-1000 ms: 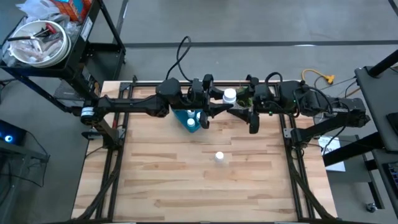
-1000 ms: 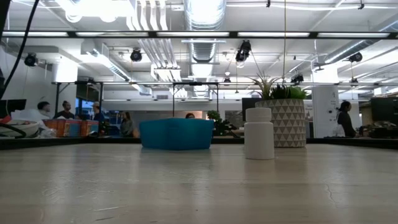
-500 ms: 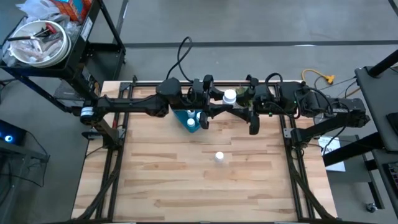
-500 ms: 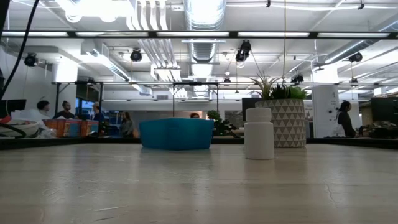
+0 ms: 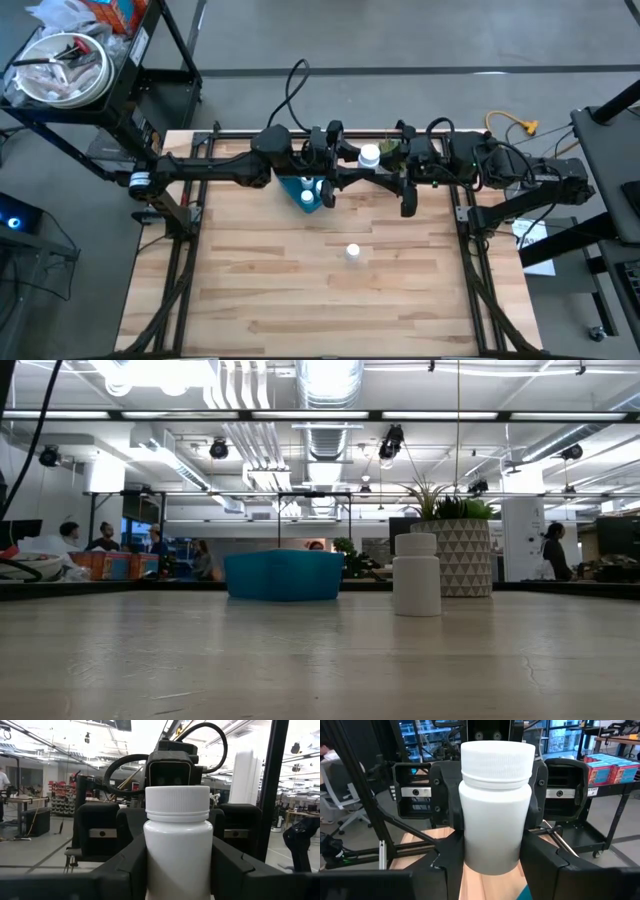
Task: Pick and place pill bottles into a basket
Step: Put the white pill bottle into the dark blue bin
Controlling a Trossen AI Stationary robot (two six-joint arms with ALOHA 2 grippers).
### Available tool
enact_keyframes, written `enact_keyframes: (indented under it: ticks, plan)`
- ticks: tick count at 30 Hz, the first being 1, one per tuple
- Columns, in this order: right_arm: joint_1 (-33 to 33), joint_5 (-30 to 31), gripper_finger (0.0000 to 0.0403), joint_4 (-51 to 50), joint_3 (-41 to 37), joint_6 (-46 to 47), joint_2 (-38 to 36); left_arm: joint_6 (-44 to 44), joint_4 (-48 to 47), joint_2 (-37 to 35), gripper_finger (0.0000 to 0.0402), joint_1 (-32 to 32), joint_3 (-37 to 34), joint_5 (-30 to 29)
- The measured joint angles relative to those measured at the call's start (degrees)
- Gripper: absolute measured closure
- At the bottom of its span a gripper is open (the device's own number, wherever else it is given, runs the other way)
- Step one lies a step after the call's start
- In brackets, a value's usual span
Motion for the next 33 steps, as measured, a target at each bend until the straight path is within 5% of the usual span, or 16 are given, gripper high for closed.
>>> enact_keyframes:
  ticks: [33]
  plan:
    - [0.0, 4.6, 0.0253, -6.4, 0.0, -1.7, -3.0, 0.1, -2.9, -0.1, 0.0227, 0.3, -0.1, -2.0]
